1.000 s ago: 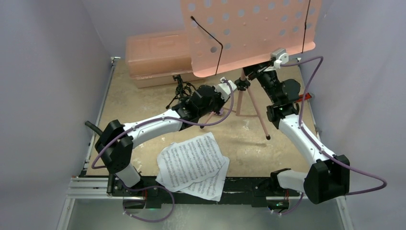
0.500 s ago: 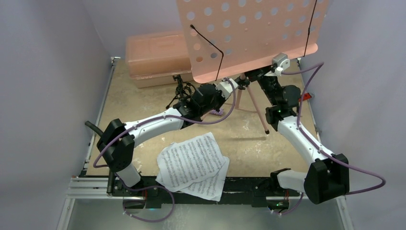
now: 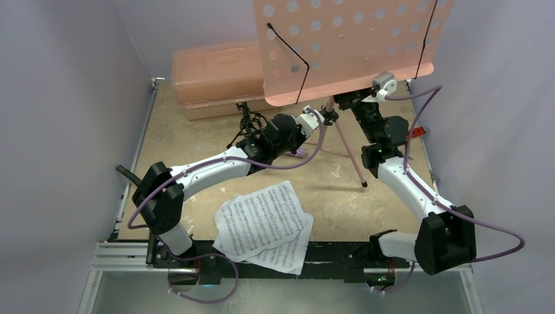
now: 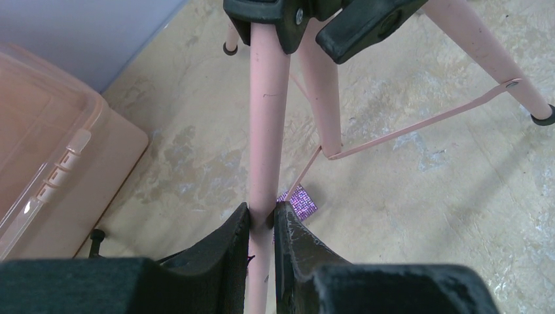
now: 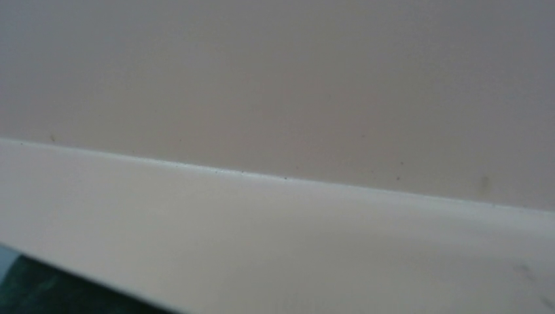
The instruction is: Set up the instrument practice props
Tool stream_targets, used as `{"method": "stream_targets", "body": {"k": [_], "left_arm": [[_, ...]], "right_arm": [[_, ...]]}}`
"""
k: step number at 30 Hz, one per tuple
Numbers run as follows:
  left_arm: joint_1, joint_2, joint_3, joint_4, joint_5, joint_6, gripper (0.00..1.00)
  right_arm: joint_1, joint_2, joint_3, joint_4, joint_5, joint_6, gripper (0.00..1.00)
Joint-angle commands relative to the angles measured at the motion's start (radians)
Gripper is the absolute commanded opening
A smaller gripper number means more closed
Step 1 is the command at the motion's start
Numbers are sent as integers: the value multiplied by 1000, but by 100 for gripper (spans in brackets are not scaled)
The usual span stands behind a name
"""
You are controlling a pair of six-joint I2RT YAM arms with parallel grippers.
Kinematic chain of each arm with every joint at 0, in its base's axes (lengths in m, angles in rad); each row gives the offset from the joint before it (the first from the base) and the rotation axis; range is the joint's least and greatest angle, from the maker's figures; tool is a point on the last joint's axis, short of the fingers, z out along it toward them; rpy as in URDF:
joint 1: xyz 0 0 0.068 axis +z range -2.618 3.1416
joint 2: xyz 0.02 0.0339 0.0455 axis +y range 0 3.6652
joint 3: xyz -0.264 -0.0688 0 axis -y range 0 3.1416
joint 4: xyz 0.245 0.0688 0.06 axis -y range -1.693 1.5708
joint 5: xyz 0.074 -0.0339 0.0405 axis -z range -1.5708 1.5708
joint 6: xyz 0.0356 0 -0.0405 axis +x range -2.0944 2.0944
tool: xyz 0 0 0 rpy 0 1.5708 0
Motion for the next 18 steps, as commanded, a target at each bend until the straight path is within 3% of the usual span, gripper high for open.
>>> {"method": "stream_targets", "body": {"k": [1,18], "left_arm": [[23,-27,21,5,-75,9,0],[24,-30,11,-43,-52,-38,0]], "right_arm": [[-7,-53,61,280,53,-12,0],[-6,-58,55,291,50,31,0]]}}
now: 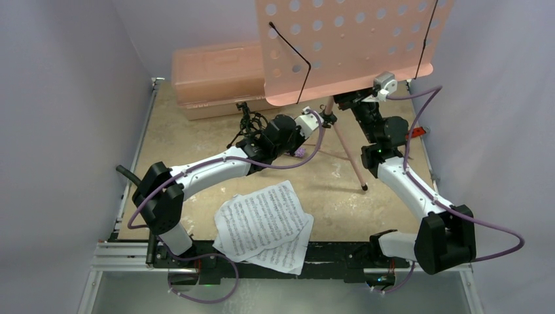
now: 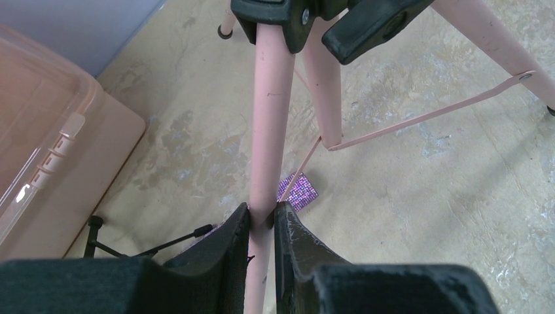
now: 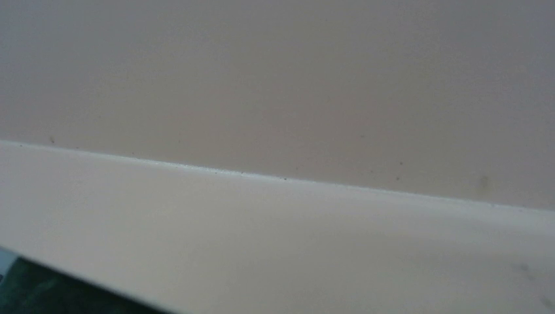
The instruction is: Set up the instrument practice props
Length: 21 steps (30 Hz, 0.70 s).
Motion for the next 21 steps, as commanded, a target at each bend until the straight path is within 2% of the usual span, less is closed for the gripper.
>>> {"method": "stream_targets", "body": {"k": [1,21], "left_arm": [[21,-31,9,-5,-42,-32,0],[22,-9,20,-66,-37,-77,0]], "right_arm": [[-6,-62,60,284,42,6,0],[-6,-66,74,275,25,33,0]]}}
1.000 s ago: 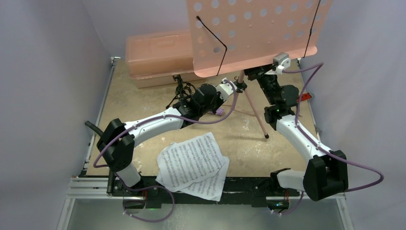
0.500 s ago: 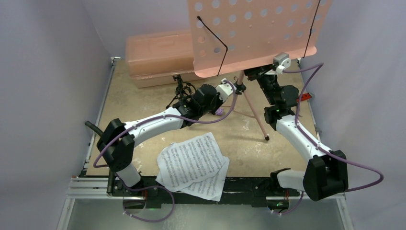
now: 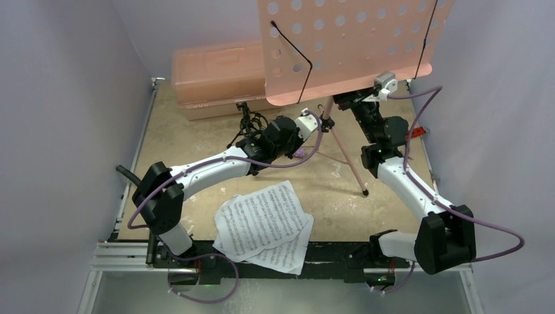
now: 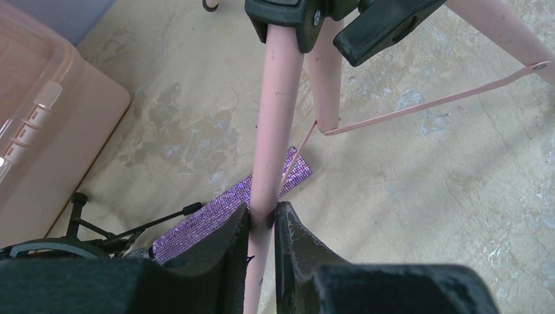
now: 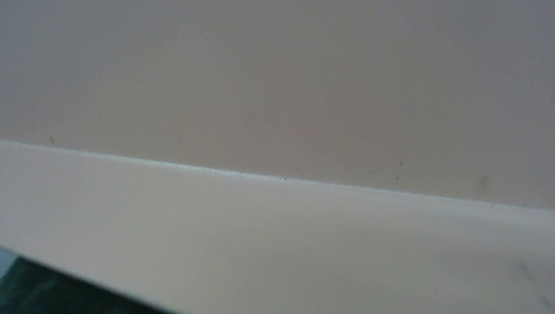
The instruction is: Set up the instrument practice props
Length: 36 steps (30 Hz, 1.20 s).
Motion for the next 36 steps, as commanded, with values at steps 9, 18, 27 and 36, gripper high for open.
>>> {"method": "stream_targets", "body": {"k": [9,18,27,36], "left_arm": [[18,1,27,1,-25,-43,0],[19,8,26,-3,-15,-50,0],[19,9,24,-1,0,-51,0],[19,-25,18,36,37,-37,6]], "right_arm": [[-6,-73,52,219,31,0,0],[-6,-106,1,154,64,-17,40],[-6,-171,-77,79,94,-47,57],[-6,-250,-185,-1,101,-58,65]]}}
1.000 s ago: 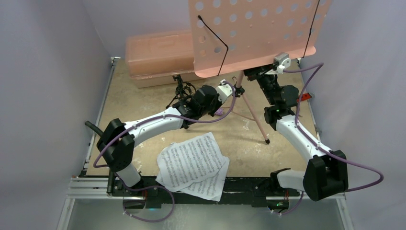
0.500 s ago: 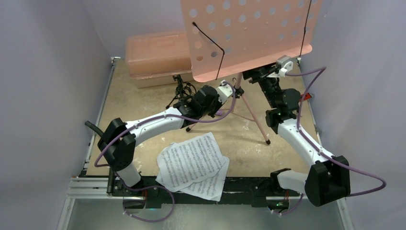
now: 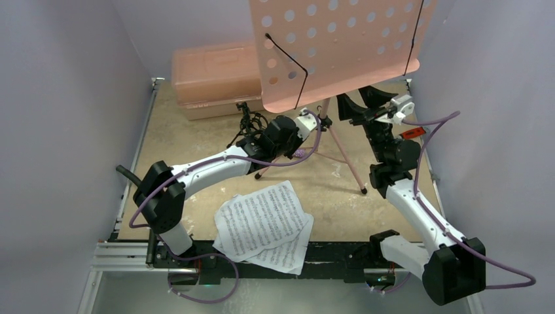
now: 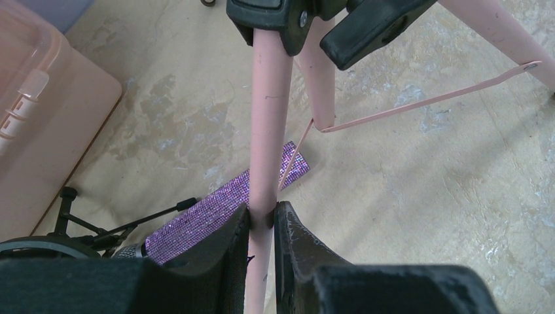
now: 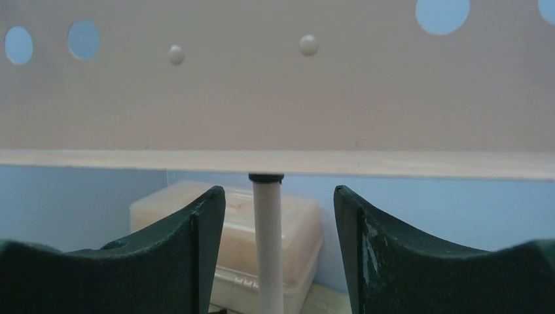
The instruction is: Set up the instrument practice props
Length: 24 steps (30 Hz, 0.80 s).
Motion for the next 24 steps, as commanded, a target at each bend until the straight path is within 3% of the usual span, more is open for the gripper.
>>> {"method": "stream_targets", "body": {"k": [1,4,9,15,18,24], "left_arm": [[10,-40,18,55,20,-13,12],[10,-58,18,71,24,-19,31],[11,-123,-33,172,21,-67,43],[13,-190,-120,256,19,-134,48],[30,-193,-134,256,7,-189,48],[46,-170,-156,309,90,-226,48]], "right_arm": [[-1,-50,-45,-9,23,-32,65],[-1,-75,-71,-66,26,-48,68],[-1,-101,-118,-141,46,-89,77],[-2,-102,-164,-262,75,-110,79],[-1,-92,-163,-343,61,-187,73],[-2,-11,-90,-604,19,-230,74]]}}
